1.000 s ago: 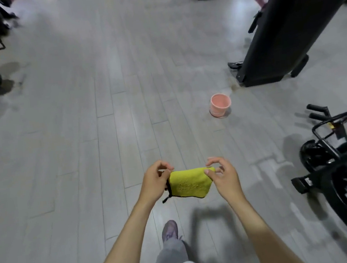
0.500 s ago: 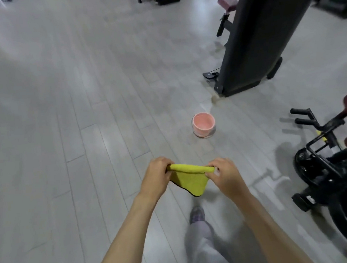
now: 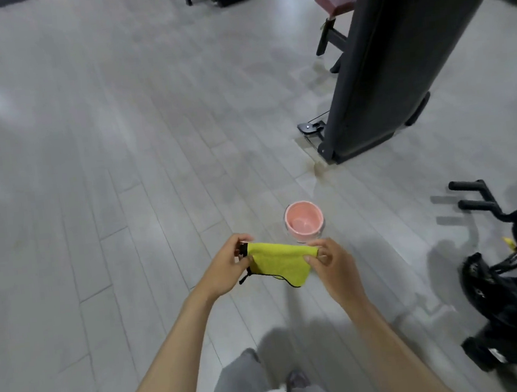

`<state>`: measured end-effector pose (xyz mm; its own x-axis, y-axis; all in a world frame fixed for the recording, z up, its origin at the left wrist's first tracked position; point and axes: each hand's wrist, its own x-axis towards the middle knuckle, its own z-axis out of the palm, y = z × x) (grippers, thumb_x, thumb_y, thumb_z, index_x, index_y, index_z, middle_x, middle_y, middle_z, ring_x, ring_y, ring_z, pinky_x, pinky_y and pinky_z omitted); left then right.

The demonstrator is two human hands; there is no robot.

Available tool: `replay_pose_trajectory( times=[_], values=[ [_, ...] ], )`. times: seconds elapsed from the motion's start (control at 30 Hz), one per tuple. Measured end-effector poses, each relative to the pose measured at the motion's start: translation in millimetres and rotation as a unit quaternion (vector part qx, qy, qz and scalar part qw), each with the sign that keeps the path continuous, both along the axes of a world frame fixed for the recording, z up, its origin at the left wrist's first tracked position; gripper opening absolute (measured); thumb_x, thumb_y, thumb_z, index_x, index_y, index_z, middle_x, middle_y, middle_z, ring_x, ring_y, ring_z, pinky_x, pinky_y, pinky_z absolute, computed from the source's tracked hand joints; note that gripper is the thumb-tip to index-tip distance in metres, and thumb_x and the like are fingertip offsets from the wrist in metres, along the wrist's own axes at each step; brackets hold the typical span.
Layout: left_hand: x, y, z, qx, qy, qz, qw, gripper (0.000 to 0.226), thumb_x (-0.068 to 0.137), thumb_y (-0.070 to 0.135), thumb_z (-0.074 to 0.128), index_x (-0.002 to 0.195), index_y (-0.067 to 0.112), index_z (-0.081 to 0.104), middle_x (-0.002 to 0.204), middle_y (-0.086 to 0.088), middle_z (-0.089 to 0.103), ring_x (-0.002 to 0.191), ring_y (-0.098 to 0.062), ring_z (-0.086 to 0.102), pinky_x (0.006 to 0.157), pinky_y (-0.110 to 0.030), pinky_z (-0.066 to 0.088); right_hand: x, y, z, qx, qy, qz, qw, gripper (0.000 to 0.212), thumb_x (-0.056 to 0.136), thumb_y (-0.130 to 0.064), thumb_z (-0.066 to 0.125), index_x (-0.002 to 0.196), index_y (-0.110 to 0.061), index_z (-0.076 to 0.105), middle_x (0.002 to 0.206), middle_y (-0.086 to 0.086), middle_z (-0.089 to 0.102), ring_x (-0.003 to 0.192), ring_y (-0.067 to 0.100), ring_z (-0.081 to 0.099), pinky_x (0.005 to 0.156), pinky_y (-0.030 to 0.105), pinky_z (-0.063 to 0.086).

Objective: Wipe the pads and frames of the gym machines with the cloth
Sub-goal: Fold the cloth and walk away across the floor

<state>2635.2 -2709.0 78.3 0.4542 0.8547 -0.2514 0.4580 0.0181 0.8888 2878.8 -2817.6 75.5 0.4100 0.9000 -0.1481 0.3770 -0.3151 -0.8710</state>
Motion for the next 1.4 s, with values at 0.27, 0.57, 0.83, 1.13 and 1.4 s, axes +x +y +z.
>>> replay_pose_trajectory(
  times=[0.27,0.57,0.83,1.13,1.4],
  values=[
    [58,160,-71,-0.024,0.037,-0.037,0.998,0.025,0.082,-0.001,0.08,0.101,0.012,0.071,0.096,-0.015,0.069,0.082,-0.013,0.061,0.08,-0.022,0.051,43,118,-58,-0.076,0.018,-0.078,0.994,0.033,0.085,-0.01,0.079,0.089,-0.037,0.06,0.083,-0.014,0.072,0.077,0.003,0.069,0.069,0.025,0.052],
    [126,293,-167,-0.077,0.094,-0.053,0.991,0.04,0.074,0.002,0.085,0.075,0.039,0.068,0.073,0.018,0.068,0.065,-0.004,0.058,0.066,-0.023,0.047,74,226,-151,-0.148,0.059,-0.156,0.975,0.029,0.083,-0.003,0.076,0.088,-0.028,0.063,0.085,-0.01,0.074,0.08,0.002,0.069,0.071,0.025,0.051],
    [180,344,-316,-0.078,0.176,-0.02,0.981,0.034,0.078,0.001,0.075,0.084,0.033,0.067,0.085,0.011,0.072,0.077,-0.014,0.064,0.071,-0.03,0.05,107,280,-312,-0.177,0.1,-0.179,0.963,0.023,0.083,-0.004,0.076,0.089,-0.023,0.065,0.084,-0.004,0.072,0.079,0.01,0.068,0.071,0.027,0.053],
    [248,380,-528,-0.076,0.22,-0.043,0.972,0.026,0.081,0.004,0.065,0.09,0.028,0.065,0.091,0.007,0.069,0.085,-0.019,0.064,0.074,-0.034,0.052,143,318,-522,-0.25,0.091,-0.206,0.942,0.015,0.081,-0.022,0.076,0.083,-0.026,0.061,0.077,-0.011,0.07,0.073,0.011,0.064,0.066,0.031,0.049],
    [301,394,-653,-0.067,0.208,-0.057,0.974,0.026,0.085,-0.002,0.057,0.097,0.018,0.067,0.094,0.0,0.068,0.093,-0.025,0.063,0.07,-0.024,0.047,172,348,-642,-0.32,0.045,-0.283,0.903,0.012,0.091,-0.016,0.067,0.089,-0.022,0.057,0.088,-0.003,0.061,0.082,0.024,0.06,0.066,0.033,0.041]
  ],
)
